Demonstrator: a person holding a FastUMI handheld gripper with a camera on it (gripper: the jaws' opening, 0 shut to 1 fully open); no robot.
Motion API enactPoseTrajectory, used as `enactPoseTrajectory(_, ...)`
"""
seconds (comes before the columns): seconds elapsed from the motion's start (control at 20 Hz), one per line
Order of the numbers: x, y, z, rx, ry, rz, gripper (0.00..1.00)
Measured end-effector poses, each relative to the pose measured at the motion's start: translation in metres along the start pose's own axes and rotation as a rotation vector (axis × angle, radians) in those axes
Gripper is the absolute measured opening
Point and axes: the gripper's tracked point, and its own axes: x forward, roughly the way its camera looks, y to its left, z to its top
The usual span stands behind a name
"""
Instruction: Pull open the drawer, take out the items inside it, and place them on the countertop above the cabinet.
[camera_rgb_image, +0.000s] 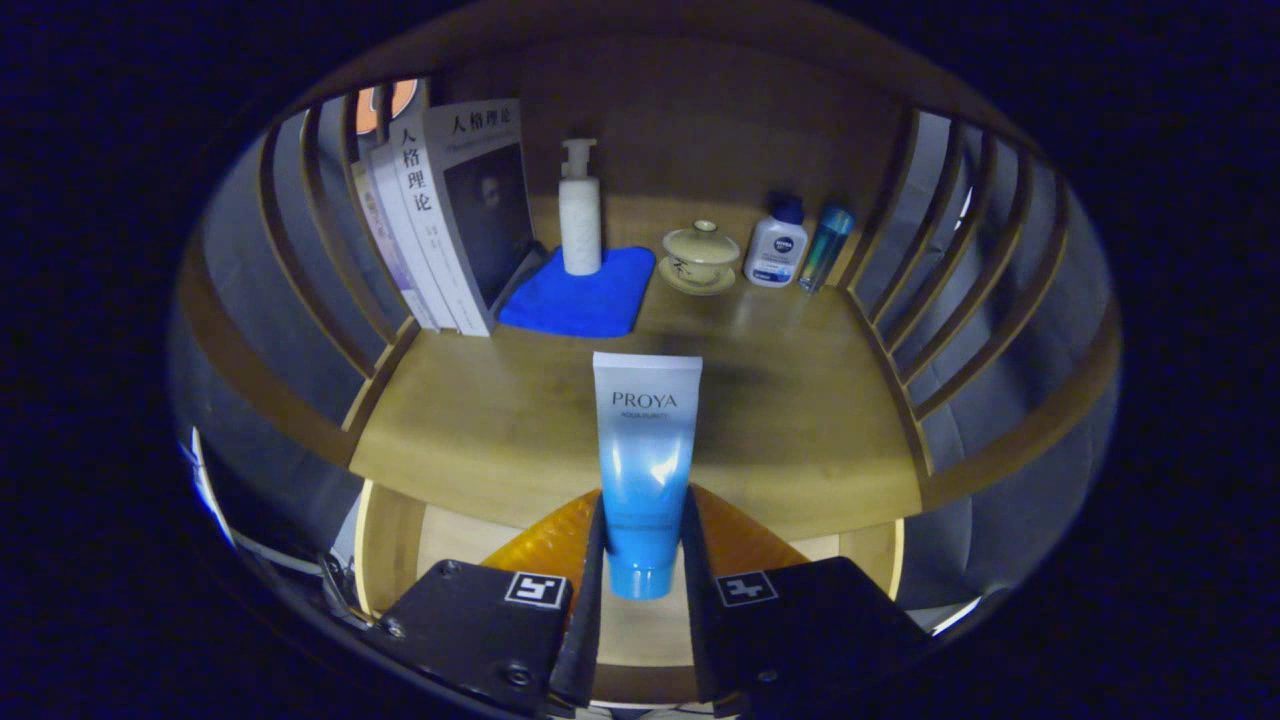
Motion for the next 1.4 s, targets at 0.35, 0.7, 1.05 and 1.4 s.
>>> enactPoseTrajectory(0.35,0.024,0.000,0.039,0.032,-0.008,-0.025,0.41)
enactPoseTrajectory(0.7,0.055,-0.001,0.045,0.064,-0.011,-0.065,0.47)
enactPoseTrajectory(1.05,0.031,0.012,0.048,0.067,-0.076,0.014,0.52)
enactPoseTrajectory(1.4,-0.017,0.022,0.031,0.016,-0.146,0.075,0.71)
